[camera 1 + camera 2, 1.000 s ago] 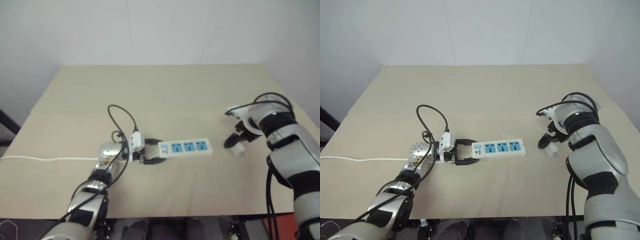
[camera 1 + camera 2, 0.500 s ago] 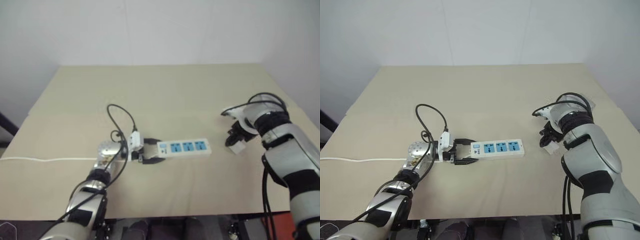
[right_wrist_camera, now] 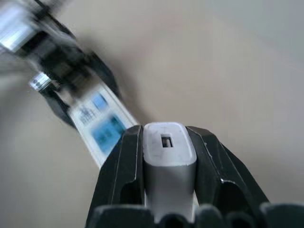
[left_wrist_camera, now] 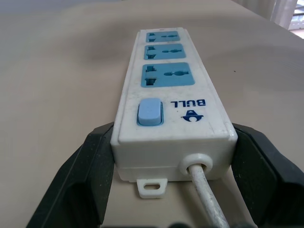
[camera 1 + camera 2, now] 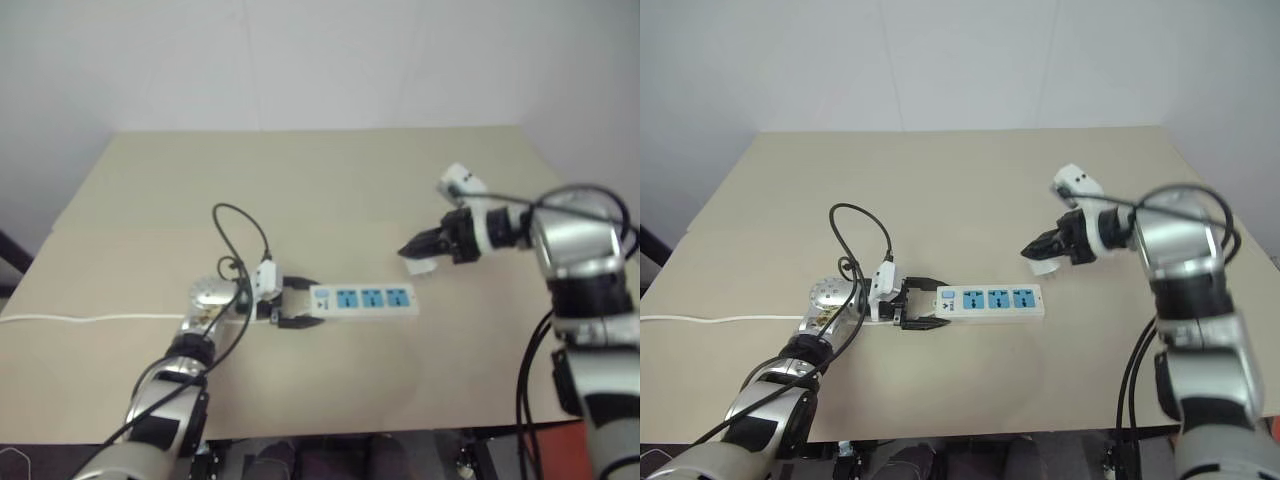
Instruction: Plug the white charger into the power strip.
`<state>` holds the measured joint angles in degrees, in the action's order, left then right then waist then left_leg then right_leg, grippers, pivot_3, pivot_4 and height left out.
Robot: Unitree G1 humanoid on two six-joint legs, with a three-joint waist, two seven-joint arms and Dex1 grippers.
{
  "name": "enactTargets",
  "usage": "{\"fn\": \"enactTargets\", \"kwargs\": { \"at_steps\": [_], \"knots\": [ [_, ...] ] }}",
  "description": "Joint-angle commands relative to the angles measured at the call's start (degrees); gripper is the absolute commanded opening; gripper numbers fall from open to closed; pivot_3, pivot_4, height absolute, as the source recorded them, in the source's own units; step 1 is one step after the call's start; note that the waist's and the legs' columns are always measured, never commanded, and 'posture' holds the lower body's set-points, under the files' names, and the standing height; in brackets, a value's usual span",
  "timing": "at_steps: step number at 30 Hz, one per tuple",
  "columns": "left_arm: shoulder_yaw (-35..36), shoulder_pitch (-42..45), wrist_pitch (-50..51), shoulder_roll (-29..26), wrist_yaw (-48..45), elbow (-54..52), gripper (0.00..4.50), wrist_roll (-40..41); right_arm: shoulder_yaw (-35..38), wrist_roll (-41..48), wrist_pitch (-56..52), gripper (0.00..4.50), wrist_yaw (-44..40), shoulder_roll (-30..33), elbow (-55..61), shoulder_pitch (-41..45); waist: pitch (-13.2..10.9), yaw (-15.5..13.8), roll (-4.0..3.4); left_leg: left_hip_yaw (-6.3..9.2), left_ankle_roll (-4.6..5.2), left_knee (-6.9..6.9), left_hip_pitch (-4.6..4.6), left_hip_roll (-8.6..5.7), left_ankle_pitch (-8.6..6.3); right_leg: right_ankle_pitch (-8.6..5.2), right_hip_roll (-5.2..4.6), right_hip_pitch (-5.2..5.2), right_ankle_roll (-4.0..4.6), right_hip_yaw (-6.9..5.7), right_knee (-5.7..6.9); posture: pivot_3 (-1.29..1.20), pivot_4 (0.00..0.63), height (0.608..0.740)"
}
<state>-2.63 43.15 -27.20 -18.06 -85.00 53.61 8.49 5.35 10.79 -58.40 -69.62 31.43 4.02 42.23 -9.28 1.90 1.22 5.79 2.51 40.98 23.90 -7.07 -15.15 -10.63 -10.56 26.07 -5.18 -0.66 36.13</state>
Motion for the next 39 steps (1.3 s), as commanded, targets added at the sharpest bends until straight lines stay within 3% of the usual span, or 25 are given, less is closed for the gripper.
{"fn": "enactTargets", "kwargs": {
  "at_steps": [1, 3, 6, 17, 27, 39],
  "knots": [
    [-0.8, 0.1, 0.9, 0.0, -0.6, -2.6, 3.25, 0.5, 6.9, 7.3, 13.1, 1.11, 4.9, -7.3, 5.2, -2.5, 0.0, 0.3, -0.01, -0.03, -0.01, 0.04, 0.00, 0.00, 0.01, 0.01, 0.00, 0.01, 0.02, 0.04, 0.01, 0.00, 0.150, 0.740],
    [-0.8, 0.0, 1.4, 0.0, -0.5, -3.2, 3.25, 0.8, 6.4, 7.2, 22.1, 1.11, 7.4, -10.9, 4.2, -4.2, 0.0, 0.4, -0.02, -0.03, -0.05, 0.05, -0.04, 0.02, 0.04, 0.05, 0.03, -0.02, 0.07, 0.03, 0.01, 0.00, 0.150, 0.740],
    [-0.9, -0.2, 2.2, -0.2, -0.5, -4.3, 3.25, 1.0, 5.5, 10.3, 26.1, 1.11, 6.2, -12.9, -0.4, -4.0, 0.0, 0.3, -0.02, -0.03, -0.06, 0.05, -0.10, 0.01, 0.05, 0.05, 0.05, -0.05, 0.08, 0.04, 0.04, 0.00, 0.150, 0.740],
    [-1.2, -1.7, 5.3, -1.4, -0.3, -8.5, 3.25, 1.6, -3.9, 12.4, 40.8, 1.11, -7.8, -13.5, -20.3, -2.9, 0.0, 0.6, -0.02, -0.03, -0.06, 0.01, -0.14, 0.04, 0.05, 0.06, 0.09, -0.09, 0.09, 0.02, 0.03, 0.00, 0.150, 0.740],
    [-1.3, -2.8, 6.9, -2.2, -1.6, -10.6, 3.25, 2.4, -3.6, 11.6, 54.0, 1.11, -9.2, -16.3, -30.8, -0.8, 0.0, 0.8, -0.03, -0.02, -0.07, -0.01, -0.15, 0.07, 0.06, 0.06, 0.12, -0.05, 0.09, 0.02, 0.04, 0.00, 0.150, 0.740],
    [-1.4, -2.4, 6.3, -2.5, -0.7, -9.5, 3.25, 1.5, -4.0, 11.8, 55.6, 1.11, -11.5, -14.3, -35.3, -0.8, 0.0, 0.8, -0.04, -0.03, -0.08, -0.02, -0.15, 0.07, 0.06, 0.06, 0.12, -0.04, 0.09, 0.03, 0.04, 0.00, 0.150, 0.740]
  ]
}}
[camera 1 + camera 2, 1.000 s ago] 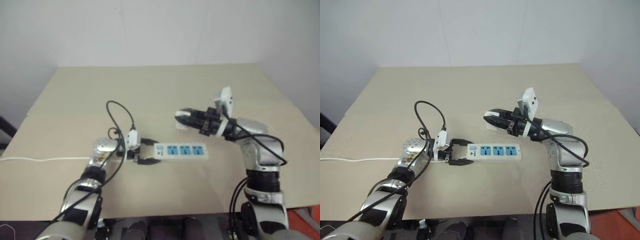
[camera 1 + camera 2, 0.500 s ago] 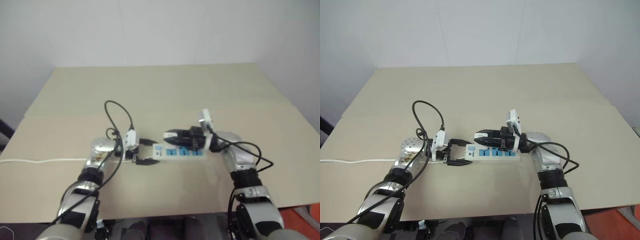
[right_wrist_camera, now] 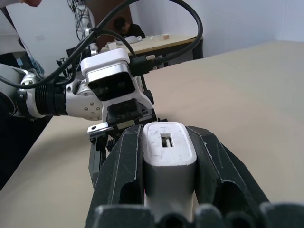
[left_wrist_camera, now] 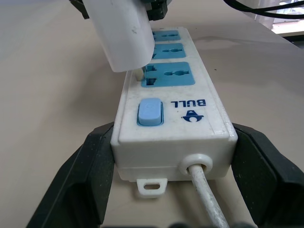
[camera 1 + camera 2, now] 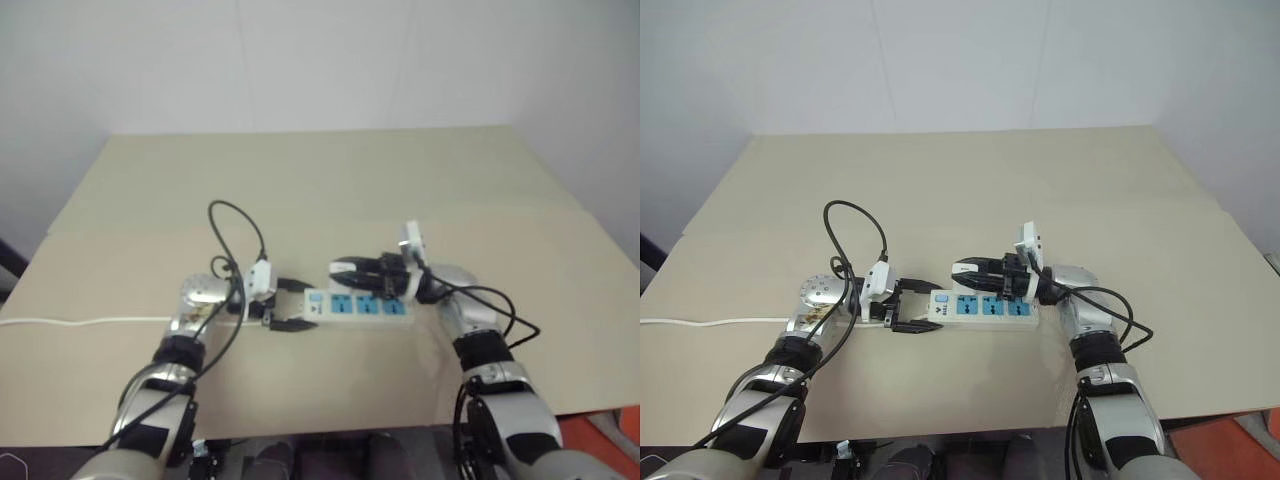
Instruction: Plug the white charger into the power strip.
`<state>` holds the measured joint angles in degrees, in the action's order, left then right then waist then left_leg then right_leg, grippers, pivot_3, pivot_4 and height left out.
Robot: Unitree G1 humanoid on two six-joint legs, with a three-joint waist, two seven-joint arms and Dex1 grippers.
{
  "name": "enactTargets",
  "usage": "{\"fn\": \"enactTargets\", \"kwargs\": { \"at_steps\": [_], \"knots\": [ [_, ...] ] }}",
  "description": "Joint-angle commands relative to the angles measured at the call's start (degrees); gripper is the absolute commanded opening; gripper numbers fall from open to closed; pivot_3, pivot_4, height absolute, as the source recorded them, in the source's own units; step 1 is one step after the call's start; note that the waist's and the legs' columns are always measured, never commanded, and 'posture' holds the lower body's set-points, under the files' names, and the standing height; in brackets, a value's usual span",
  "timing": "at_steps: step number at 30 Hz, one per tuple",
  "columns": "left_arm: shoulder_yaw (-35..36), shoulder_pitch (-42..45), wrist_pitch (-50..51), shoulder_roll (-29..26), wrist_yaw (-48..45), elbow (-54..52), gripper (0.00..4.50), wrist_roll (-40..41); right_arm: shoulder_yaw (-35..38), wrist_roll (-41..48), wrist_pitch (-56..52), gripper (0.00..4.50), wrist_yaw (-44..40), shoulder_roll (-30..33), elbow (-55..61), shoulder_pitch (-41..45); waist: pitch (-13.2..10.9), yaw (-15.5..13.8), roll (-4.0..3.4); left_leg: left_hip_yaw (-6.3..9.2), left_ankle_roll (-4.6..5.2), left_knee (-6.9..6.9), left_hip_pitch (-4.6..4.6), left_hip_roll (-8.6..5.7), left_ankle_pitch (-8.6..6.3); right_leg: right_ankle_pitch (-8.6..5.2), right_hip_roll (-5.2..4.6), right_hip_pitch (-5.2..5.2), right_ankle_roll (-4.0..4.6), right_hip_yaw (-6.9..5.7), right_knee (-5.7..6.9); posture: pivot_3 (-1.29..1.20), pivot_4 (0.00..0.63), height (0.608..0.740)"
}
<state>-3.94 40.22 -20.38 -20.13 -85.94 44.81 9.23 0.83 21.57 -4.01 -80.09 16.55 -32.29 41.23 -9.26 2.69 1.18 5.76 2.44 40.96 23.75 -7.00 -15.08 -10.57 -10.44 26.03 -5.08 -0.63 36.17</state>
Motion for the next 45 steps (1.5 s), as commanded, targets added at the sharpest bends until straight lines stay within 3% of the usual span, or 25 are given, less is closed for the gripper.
{"fn": "enactTargets", "kwargs": {
  "at_steps": [1, 33, 45],
  "knots": [
    [-0.1, 0.6, -0.5, -0.4, 0.3, -0.6, 3.25, 0.7, 0.5, 1.0, 1.3, 1.11, -1.1, 0.8, 1.2, 0.0, 0.0, 0.0, 0.00, 0.00, 0.00, 0.00, 0.00, 0.00, 0.00, 0.00, 0.00, 0.00, 0.00, 0.00, 0.00, 0.00, 0.150, 0.740],
    [-0.3, 1.3, -0.5, 0.4, 0.8, 0.3, 3.25, 1.0, -1.2, 0.4, 4.0, 1.11, -2.5, 0.1, 1.0, -2.1, 0.0, -0.1, -0.01, 0.00, 0.00, 0.00, 0.00, 0.00, 0.00, 0.00, 0.00, -0.01, 0.00, 0.00, 0.00, 0.00, 0.150, 0.740],
    [-0.3, 1.3, -0.1, 0.1, 0.7, -0.2, 3.25, 1.2, -1.3, -0.5, 14.4, 1.11, -7.4, -0.5, -4.9, -2.7, 0.0, -0.1, 0.00, 0.00, 0.00, 0.00, -0.01, -0.01, 0.00, 0.00, 0.00, -0.02, 0.00, 0.00, -0.01, 0.00, 0.150, 0.740]
  ]
}}
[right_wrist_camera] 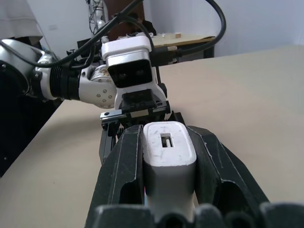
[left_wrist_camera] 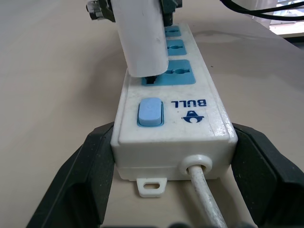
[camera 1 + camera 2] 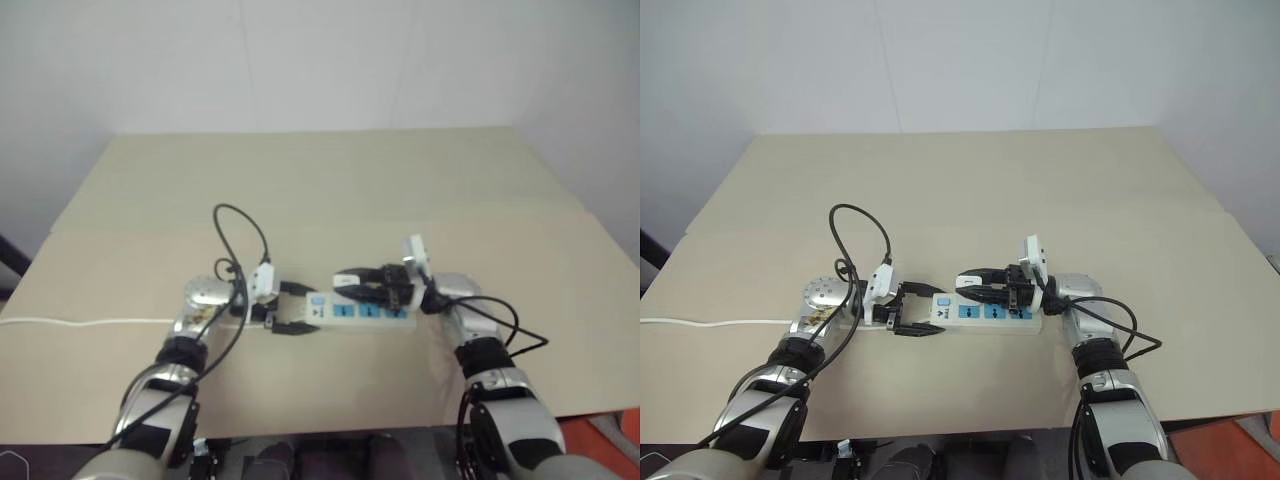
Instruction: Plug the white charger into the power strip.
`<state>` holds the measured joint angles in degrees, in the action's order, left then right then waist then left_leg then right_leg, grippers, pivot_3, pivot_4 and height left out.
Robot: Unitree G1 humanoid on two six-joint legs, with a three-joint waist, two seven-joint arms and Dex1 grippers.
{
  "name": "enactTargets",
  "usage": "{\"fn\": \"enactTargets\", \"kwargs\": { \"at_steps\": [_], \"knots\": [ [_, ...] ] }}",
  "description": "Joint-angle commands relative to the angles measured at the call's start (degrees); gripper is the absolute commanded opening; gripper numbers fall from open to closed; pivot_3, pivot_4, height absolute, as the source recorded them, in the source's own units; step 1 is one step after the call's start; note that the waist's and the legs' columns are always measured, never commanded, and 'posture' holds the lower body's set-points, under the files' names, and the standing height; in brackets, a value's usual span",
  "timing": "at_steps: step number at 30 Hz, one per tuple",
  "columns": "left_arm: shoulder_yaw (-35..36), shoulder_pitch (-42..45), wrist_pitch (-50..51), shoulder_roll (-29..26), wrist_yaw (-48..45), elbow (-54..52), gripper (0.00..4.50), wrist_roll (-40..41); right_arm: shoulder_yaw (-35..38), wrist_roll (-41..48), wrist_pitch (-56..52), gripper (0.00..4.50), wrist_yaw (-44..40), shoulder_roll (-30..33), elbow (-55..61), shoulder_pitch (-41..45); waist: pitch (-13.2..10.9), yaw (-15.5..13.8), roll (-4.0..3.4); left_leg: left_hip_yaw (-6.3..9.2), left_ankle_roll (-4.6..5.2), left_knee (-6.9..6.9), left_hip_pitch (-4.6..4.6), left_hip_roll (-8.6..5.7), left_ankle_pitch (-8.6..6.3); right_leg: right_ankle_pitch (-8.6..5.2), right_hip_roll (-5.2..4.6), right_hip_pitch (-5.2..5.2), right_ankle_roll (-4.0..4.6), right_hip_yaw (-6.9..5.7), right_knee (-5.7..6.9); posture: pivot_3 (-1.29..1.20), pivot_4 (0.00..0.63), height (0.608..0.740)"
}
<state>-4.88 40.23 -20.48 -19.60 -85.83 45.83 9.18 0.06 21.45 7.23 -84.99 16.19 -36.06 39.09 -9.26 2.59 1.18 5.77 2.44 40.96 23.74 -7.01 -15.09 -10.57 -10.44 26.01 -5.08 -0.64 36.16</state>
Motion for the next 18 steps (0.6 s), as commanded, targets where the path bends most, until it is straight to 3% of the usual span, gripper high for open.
{"fn": "enactTargets", "kwargs": {
  "at_steps": [1, 18],
  "knots": [
    [0.7, 1.2, 0.1, -0.6, 0.5, -1.4, 3.25, 1.3, -0.7, -0.4, 3.2, 1.11, -2.7, -0.2, -2.0, -0.3, 0.0, 0.0, 0.00, 0.00, 0.00, 0.00, 0.00, 0.00, 0.00, 0.00, 0.00, 0.00, 0.00, 0.00, 0.00, 0.00, 0.150, 0.740],
    [0.5, 0.3, 0.6, -0.7, 0.5, -2.5, 3.25, 1.6, -3.0, -3.1, 9.1, 1.11, -2.7, -1.4, -7.8, -1.3, 0.0, 0.0, -0.01, 0.00, 0.01, -0.14, -0.59, 0.04, -0.02, 0.00, 0.04, -0.57, 0.00, 0.00, -0.10, 0.00, 0.150, 0.740]
  ]
}}
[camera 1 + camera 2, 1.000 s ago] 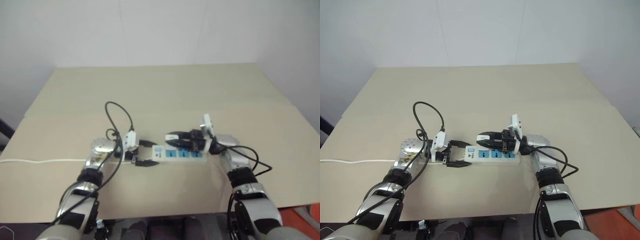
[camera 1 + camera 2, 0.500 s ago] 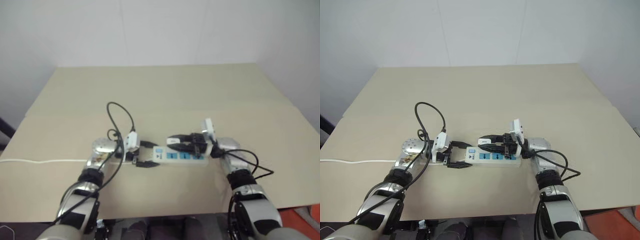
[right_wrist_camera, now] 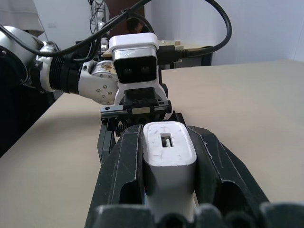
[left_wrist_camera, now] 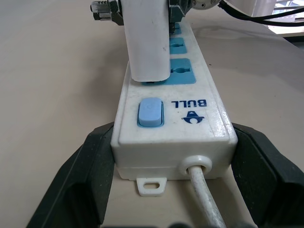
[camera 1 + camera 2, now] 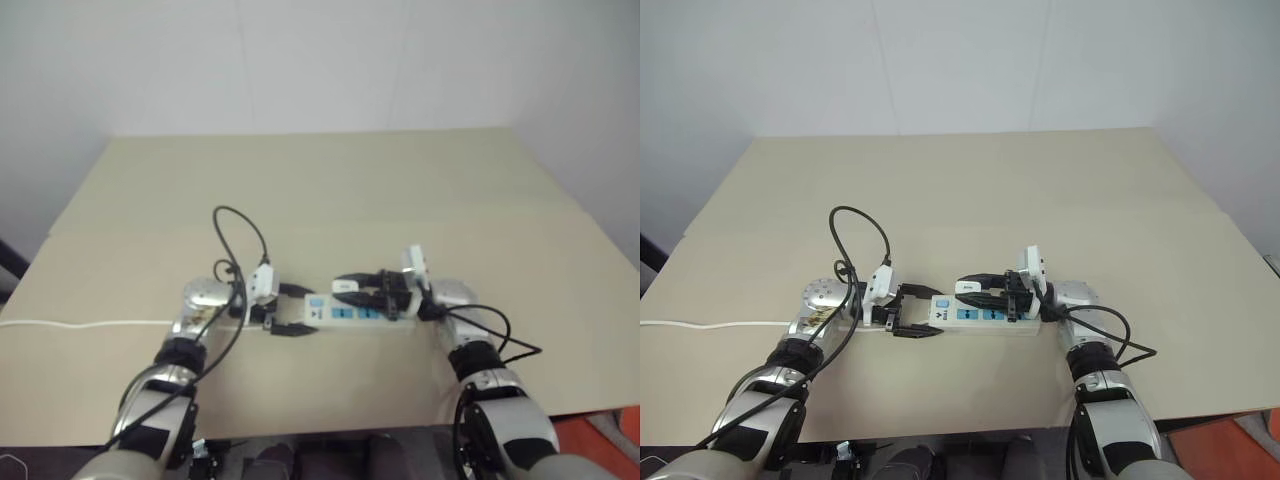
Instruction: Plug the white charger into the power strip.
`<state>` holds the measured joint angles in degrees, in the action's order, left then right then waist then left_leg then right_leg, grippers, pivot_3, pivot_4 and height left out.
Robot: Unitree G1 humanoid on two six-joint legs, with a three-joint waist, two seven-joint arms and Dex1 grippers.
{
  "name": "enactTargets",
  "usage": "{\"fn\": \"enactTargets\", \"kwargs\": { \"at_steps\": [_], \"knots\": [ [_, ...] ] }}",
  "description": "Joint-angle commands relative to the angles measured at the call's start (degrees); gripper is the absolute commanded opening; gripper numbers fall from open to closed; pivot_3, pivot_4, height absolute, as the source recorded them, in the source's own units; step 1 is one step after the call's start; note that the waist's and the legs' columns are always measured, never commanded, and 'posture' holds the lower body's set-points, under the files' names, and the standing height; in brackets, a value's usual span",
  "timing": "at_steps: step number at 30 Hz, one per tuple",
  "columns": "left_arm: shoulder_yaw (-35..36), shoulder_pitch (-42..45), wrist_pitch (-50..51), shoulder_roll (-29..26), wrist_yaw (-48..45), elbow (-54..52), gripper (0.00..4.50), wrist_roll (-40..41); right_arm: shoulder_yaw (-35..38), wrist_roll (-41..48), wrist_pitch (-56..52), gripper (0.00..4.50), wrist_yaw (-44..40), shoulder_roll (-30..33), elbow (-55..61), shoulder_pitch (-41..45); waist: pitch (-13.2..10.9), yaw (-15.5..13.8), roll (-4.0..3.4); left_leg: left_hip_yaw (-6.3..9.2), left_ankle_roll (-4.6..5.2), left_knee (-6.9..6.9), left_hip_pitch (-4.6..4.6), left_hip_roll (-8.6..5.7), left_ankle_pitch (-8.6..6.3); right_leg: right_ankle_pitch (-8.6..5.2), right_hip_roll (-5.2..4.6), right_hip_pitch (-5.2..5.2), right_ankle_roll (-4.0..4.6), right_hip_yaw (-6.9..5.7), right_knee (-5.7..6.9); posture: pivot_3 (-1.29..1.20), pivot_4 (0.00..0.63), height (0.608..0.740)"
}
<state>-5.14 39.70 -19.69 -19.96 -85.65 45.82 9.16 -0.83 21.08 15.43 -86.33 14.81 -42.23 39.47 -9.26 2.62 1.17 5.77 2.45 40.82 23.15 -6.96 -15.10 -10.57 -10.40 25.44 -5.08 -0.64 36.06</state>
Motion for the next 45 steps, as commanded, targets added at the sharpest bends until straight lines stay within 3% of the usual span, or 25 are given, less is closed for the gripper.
{"fn": "enactTargets", "kwargs": {
  "at_steps": [1, 21, 31, 35, 39, 45],
  "knots": [
    [0.7, 0.8, -0.2, -0.4, 0.3, -2.6, 3.25, 1.6, -2.3, -2.7, 0.9, 1.11, -1.4, -0.1, -1.8, -1.7, 0.0, 0.0, 0.00, 0.00, 0.01, 0.00, -0.05, 0.00, 0.00, 0.00, 0.00, -0.05, 0.00, 0.00, -0.01, 0.00, 0.150, 0.740],
    [0.8, 0.4, 0.5, -0.5, 0.1, -3.0, 3.25, 1.9, -3.6, -3.8, -2.8, 1.11, 2.2, 0.0, -1.7, -2.6, 0.0, 0.0, -0.04, 0.00, 0.02, -0.05, -0.36, 0.04, -0.02, 0.00, 0.05, -0.32, 0.00, 0.02, -0.06, 0.00, 0.150, 0.740],
    [1.0, 1.0, 0.0, -0.9, 0.7, -2.4, 3.25, 1.5, -2.8, -3.1, -0.8, 4.49, 0.3, -0.5, -1.1, -2.7, 0.1, 0.0, 0.00, 0.01, 0.02, -0.05, -0.44, 0.09, -0.03, 0.00, 0.09, -0.39, 0.00, 0.02, -0.13, 0.00, 0.150, 0.740],
    [1.0, 1.2, 3.0, -1.0, 0.4, -2.2, 3.25, 1.9, -2.5, -3.2, -0.3, 4.49, 0.2, -0.3, -1.1, -2.6, 0.1, 0.0, 0.00, 0.01, 0.02, -0.05, -0.45, 0.09, -0.03, 0.00, 0.10, -0.39, 0.00, 0.02, -0.12, 0.00, 0.150, 0.740],
    [0.6, 0.6, 4.5, -1.6, -2.3, -2.4, 4.49, 2.4, -2.3, -3.2, -0.1, 4.50, 0.2, 0.0, -1.3, -2.4, 0.1, 0.0, 0.00, 0.01, 0.03, -0.05, -0.46, 0.10, -0.03, 0.00, 0.11, -0.39, 0.00, 0.02, -0.12, 0.00, 0.150, 0.740],
    [4.1, -0.1, 5.3, -2.2, -0.5, -6.4, 4.49, 6.6, -1.2, -1.1, -2.2, 4.50, -0.1, 1.1, 4.1, -2.8, 0.1, -0.2, -0.01, 0.01, 0.02, -0.05, -0.50, 0.10, -0.03, -0.01, 0.11, -0.40, 0.01, 0.03, -0.16, 0.00, 0.150, 0.740]
  ]
}}
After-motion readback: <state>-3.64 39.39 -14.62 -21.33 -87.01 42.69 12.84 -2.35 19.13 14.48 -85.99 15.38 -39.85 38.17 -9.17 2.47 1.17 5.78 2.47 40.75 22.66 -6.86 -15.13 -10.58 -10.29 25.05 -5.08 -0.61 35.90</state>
